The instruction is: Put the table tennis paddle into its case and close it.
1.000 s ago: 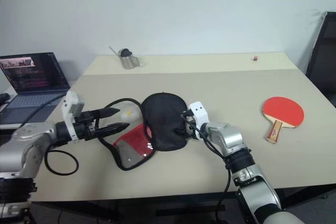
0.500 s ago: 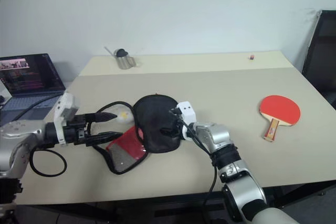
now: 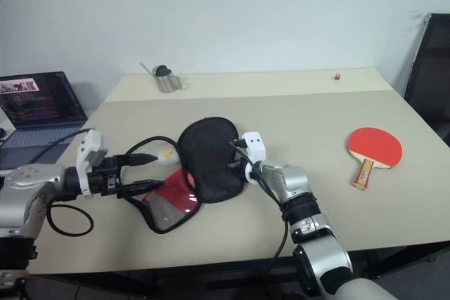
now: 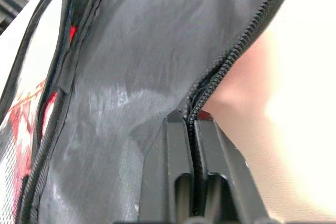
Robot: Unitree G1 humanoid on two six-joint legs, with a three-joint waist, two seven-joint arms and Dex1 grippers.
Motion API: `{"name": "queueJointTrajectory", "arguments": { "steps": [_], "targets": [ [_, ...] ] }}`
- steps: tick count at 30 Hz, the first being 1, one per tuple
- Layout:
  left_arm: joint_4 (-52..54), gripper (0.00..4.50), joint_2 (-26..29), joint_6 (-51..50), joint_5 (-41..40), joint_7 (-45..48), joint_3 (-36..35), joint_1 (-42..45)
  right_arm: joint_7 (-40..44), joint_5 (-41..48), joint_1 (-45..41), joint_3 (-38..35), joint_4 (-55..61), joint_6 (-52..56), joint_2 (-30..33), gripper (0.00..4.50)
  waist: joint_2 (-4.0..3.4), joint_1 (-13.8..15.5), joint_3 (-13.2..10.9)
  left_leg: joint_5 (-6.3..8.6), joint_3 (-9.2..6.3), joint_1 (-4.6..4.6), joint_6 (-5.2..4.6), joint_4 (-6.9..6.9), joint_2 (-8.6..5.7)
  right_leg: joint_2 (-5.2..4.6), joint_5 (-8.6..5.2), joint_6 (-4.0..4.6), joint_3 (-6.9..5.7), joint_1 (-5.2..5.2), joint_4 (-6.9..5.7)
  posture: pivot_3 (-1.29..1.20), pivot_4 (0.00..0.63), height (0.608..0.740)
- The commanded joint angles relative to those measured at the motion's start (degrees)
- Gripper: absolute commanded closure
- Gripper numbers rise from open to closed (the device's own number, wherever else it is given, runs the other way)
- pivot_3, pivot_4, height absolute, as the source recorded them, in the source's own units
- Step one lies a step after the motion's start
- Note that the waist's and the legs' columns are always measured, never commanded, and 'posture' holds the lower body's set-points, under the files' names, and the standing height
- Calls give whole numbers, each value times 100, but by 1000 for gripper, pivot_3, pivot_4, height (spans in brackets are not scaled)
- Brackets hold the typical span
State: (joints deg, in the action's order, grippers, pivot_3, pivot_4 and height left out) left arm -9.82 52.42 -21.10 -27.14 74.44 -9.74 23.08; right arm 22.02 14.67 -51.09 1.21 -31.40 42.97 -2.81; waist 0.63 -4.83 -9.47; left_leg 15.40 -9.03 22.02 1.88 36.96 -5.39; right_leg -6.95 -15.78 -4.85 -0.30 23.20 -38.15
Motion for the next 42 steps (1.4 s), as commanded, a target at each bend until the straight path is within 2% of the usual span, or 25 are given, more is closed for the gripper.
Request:
{"name": "queueJointTrajectory", "arguments": {
  "steps": [1,14,35,42],
  "targets": [
    [91,0,9,26,-7,10,-7,164,-158,70,-251,-214,43,-157,-35,4489,0,-1,0,0,0,0,0,0,0,0,0,0,0,0,0,0,150,740],
    [339,0,-304,-265,-8,28,540,909,-801,244,-583,-1248,-580,-176,637,4489,0,0,0,-1,3,4,0,2,-2,-1,0,0,0,-1,0,0,150,740],
    [-55,0,-1058,-169,217,466,1326,1929,-1329,422,58,-1829,447,609,1654,4489,1,2,0,-1,23,5,-1,5,-2,-1,1,-1,12,1,-4,0,150,740],
    [-352,0,-1336,-10,338,669,1528,2231,-1426,516,541,-1966,1102,1068,1923,4489,2,4,1,-2,26,6,-2,7,-2,-1,1,-1,13,0,-5,0,150,740]
  ]
}}
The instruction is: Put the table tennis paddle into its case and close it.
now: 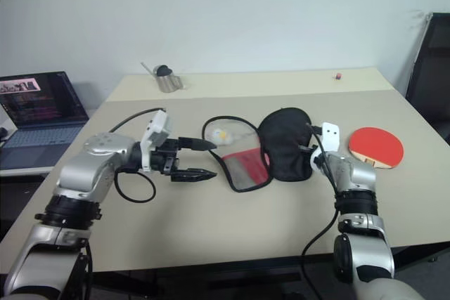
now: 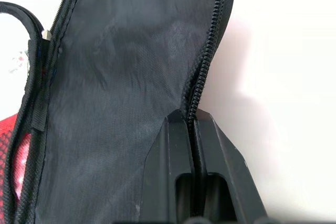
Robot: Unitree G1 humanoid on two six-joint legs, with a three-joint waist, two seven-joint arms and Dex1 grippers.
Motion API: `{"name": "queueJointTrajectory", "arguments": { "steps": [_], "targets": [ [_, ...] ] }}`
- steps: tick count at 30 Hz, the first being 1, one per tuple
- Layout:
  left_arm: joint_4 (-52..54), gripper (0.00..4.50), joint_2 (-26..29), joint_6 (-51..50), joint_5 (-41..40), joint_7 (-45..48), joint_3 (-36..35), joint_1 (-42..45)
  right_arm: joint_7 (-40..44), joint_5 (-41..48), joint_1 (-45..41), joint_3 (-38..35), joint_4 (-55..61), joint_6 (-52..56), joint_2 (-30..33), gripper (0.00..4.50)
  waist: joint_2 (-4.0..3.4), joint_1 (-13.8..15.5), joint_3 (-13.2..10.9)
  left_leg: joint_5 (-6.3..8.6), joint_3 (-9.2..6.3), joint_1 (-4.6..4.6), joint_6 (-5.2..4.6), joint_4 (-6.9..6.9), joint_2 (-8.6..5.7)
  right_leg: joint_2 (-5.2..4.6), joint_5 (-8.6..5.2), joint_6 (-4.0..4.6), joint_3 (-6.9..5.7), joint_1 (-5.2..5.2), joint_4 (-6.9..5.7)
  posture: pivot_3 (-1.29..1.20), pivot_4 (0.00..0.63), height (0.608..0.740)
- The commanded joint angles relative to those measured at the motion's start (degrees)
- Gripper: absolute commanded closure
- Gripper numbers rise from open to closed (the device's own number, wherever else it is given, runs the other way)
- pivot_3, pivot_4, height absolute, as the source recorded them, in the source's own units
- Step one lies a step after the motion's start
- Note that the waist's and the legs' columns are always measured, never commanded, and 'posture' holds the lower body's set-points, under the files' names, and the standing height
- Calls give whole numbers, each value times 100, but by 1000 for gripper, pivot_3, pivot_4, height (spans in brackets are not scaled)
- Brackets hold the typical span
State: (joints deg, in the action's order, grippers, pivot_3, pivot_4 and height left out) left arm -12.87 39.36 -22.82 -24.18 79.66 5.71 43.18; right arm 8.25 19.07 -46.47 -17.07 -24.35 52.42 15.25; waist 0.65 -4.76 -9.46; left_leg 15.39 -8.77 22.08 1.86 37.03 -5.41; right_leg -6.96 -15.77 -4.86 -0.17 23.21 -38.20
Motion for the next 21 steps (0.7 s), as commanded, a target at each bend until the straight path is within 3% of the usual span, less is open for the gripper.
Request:
{"name": "queueJointTrajectory", "arguments": {
  "steps": [1,12,16,21],
  "targets": [
    [-88,0,-62,187,63,165,4,252,-45,82,126,-143,444,155,162,4489,0,-9,0,0,3,-1,0,0,0,0,0,0,2,0,-1,0,150,740],
    [-243,0,-199,308,154,250,28,294,171,-10,-5,103,146,-41,233,4489,1,-8,0,-3,36,-14,-6,6,0,0,0,-1,35,9,-39,0,150,740],
    [-161,0,-203,288,140,201,-19,198,183,-120,-82,207,-64,-277,248,3512,1,-11,0,-6,66,-30,-12,6,1,2,0,-1,62,12,-58,0,150,740],
    [-12,0,-176,240,90,99,-96,21,267,-355,-190,363,-337,-879,354,1774,2,-11,0,-8,89,-32,-15,6,3,2,0,-2,80,22,-68,0,150,740]
  ]
}}
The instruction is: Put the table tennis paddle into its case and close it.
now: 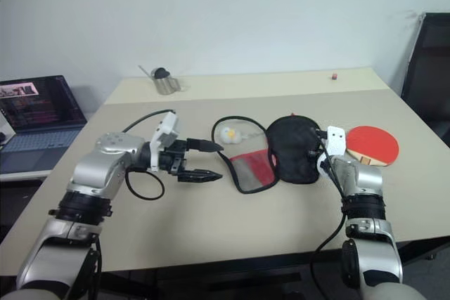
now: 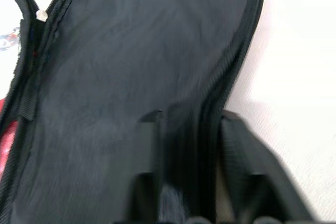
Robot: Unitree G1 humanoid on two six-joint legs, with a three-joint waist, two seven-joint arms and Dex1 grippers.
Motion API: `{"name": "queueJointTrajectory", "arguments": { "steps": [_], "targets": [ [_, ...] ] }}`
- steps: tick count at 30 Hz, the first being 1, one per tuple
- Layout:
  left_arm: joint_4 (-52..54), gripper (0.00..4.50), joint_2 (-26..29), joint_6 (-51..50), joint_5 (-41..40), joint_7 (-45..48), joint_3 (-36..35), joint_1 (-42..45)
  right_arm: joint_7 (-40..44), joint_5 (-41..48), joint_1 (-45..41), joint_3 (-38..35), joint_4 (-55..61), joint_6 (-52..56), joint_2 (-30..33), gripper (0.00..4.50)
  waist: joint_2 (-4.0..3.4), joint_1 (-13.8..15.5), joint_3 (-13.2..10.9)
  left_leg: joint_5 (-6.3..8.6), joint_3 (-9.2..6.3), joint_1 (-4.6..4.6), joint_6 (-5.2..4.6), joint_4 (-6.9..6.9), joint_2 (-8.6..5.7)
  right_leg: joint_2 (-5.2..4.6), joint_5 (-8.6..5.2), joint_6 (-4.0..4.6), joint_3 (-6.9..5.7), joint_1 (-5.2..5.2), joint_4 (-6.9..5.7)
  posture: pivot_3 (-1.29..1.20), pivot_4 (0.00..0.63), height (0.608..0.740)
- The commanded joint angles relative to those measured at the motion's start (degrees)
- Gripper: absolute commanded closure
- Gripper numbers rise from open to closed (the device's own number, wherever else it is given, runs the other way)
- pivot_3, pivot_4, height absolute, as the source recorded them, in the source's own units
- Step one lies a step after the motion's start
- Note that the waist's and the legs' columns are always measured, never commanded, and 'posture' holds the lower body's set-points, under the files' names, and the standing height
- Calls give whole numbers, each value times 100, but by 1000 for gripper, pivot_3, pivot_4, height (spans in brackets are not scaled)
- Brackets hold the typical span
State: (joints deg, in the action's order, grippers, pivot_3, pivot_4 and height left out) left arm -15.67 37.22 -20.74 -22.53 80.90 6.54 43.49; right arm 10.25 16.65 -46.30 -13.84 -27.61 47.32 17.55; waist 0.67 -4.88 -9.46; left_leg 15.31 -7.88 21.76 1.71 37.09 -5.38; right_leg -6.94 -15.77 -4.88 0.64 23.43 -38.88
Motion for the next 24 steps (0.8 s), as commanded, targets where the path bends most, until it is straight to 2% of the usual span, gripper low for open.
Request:
{"name": "queueJointTrajectory", "arguments": {
  "steps": [1,5,12,15,19,24],
  "targets": [
    [289,0,39,22,-87,-44,-191,-30,104,-116,-234,42,-55,-456,142,1399,1,1,0,0,3,1,0,0,0,0,0,0,3,3,0,0,150,740],
    [414,0,29,-47,-164,-155,-280,-127,337,-97,-266,50,117,-666,312,33,1,1,-1,0,10,4,0,-1,1,0,0,-1,9,10,-1,0,150,740],
    [732,0,-5,-83,-268,-377,-422,-266,680,46,419,122,1615,-112,776,33,4,27,1,0,10,9,0,-2,3,1,0,-1,10,13,1,0,150,740],
    [974,0,-183,23,-231,-708,-435,-307,303,-173,891,11,2273,-11,959,33,5,62,1,1,11,9,-1,-1,2,0,0,-2,11,13,2,0,150,740],
    [1249,0,-347,-97,-310,-855,-358,-352,-356,-299,1308,-345,2830,274,858,33,6,80,0,1,15,8,-1,1,3,1,1,-2,16,13,-1,0,150,740],
    [1126,0,-454,-27,-246,-829,-258,-252,-965,-516,1586,-558,2878,244,669,33,6,78,0,0,20,2,-2,0,5,5,1,-2,20,11,-6,0,150,740]
  ]
}}
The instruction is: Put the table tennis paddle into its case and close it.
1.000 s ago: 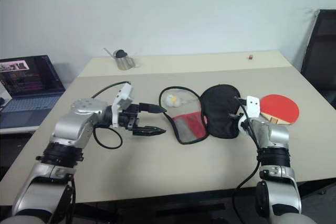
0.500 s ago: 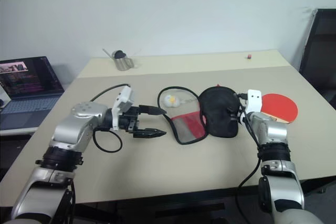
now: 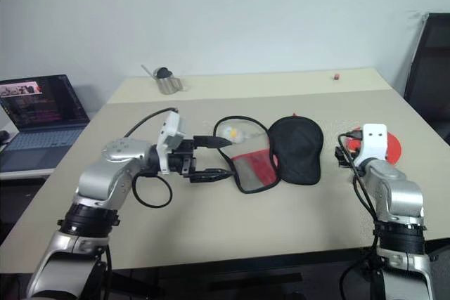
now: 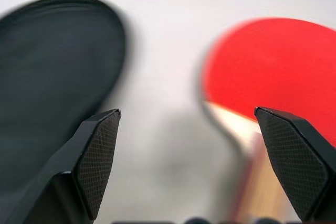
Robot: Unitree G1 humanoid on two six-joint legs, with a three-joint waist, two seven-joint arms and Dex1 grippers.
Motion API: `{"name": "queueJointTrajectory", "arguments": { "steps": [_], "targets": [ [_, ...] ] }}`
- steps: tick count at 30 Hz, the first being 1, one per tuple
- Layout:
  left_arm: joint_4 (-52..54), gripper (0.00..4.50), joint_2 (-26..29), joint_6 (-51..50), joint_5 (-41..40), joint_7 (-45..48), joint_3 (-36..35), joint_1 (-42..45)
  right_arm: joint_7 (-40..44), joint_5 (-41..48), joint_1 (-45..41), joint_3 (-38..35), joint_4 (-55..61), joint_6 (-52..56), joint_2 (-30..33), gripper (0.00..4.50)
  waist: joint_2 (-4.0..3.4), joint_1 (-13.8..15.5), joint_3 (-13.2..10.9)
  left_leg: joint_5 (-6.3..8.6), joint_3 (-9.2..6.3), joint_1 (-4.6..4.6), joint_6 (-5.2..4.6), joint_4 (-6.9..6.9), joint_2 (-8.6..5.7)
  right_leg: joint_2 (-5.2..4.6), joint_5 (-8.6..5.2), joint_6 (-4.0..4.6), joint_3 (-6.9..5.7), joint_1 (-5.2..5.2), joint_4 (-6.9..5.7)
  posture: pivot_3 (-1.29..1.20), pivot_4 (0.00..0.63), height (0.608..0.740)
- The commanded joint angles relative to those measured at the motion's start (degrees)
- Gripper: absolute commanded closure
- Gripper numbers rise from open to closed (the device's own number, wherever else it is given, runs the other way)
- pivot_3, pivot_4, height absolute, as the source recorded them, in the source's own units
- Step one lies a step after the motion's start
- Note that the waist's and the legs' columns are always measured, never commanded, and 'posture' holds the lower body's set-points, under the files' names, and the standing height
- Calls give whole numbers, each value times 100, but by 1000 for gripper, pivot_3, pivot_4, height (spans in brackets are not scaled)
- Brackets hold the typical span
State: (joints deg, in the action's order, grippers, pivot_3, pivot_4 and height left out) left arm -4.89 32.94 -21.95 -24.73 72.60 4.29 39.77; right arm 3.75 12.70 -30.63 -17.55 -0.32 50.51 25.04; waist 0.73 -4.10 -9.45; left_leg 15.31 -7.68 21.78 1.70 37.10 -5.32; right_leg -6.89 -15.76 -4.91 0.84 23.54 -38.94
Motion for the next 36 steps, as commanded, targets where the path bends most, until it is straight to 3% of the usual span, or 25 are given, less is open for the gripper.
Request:
{"name": "queueJointTrajectory", "arguments": {
  "steps": [1,14,26,29,36],
  "targets": [
    [-8,0,-44,119,-3,24,-13,163,-415,-134,2,-266,47,-84,-125,33,0,2,0,0,1,0,-1,0,0,0,0,-1,1,-1,0,0,150,740],
    [-230,0,-13,267,92,134,11,294,-1087,-156,-270,-624,-923,-122,-315,33,0,5,0,-2,2,0,-3,-1,-1,0,1,-2,0,-2,2,0,150,740],
    [-226,0,7,301,130,97,9,271,-841,-547,-754,-13,-2171,-743,-249,33,18,-69,8,1,16,-39,-43,6,2,13,39,-7,20,-39,9,0,150,740],
    [-202,0,22,289,130,86,10,254,-812,-606,-798,62,-2323,-818,-266,615,23,-69,10,-8,16,-41,-46,6,10,19,56,-2,21,-39,9,0,150,740],
    [-199,0,70,292,150,65,-7,218,-929,-568,-830,-12,-2474,-900,-294,2905,25,-43,11,-21,14,-39,-44,6,10,20,64,-1,19,-41,10,0,150,740]
  ]
}}
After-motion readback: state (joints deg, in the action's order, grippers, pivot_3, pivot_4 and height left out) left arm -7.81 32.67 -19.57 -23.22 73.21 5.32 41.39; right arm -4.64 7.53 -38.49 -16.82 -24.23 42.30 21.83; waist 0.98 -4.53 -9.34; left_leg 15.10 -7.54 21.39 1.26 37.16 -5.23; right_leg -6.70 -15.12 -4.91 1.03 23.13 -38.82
